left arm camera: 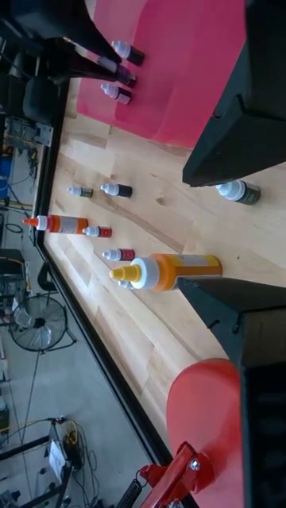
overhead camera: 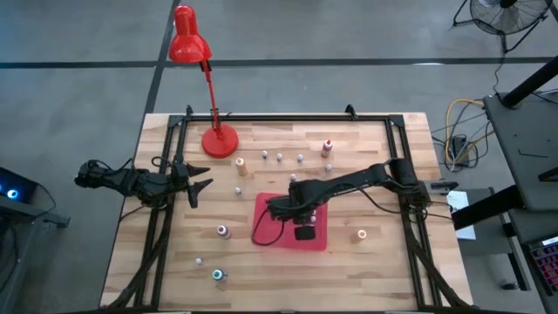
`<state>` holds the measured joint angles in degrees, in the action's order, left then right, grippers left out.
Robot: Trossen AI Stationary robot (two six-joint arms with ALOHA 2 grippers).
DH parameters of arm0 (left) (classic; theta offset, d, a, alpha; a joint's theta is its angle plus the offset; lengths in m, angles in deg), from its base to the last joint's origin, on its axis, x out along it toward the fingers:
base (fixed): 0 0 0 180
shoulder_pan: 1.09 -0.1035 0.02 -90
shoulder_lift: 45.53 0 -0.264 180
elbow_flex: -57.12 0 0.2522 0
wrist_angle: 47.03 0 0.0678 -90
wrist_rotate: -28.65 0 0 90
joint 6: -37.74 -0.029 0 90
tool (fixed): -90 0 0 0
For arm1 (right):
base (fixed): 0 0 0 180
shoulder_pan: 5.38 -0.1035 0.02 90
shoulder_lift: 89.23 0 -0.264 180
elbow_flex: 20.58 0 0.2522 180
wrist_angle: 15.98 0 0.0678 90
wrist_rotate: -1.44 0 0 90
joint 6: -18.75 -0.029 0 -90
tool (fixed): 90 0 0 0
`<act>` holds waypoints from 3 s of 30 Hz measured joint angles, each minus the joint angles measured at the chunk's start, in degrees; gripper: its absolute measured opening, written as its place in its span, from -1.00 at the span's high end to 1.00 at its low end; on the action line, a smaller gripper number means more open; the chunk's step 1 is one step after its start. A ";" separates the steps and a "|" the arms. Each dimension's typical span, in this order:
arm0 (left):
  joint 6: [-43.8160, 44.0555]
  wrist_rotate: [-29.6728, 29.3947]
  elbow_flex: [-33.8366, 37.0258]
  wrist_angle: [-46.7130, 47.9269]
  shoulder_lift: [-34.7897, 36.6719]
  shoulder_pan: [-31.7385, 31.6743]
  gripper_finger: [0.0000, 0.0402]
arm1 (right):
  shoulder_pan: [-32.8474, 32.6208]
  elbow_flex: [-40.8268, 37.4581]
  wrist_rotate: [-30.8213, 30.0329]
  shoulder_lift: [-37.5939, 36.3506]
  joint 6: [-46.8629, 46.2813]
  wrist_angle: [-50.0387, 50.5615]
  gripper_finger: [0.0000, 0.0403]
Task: Pick & Place food coloring
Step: Put the small purple food coloring bottle in the red bin, then put the small green food coloring bottle in the red bin
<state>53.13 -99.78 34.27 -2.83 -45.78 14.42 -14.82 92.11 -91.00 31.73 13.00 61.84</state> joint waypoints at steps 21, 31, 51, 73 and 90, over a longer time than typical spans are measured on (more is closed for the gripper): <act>-0.02 0.01 0.00 0.00 0.00 0.02 0.15 | 0.37 -12.10 -0.09 -4.45 -0.02 -9.41 0.68; 0.00 0.02 -0.02 -0.02 0.00 0.02 0.15 | 0.46 -15.19 -0.61 -4.49 -2.96 -11.24 0.67; 0.00 0.02 -0.01 -0.02 0.00 0.02 0.15 | 0.61 -14.99 -0.68 -6.29 -4.79 -11.17 0.19; -0.02 0.02 0.00 0.00 0.00 0.02 0.15 | 1.26 -14.95 -3.89 -20.18 -11.09 -6.76 0.07; -0.01 0.02 0.00 -0.02 0.00 0.00 0.15 | 11.72 -14.92 -13.60 -24.02 -28.07 -4.55 -0.17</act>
<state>53.13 -99.76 34.28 -2.85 -45.78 14.42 -3.10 77.18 -104.60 7.70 -15.07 57.29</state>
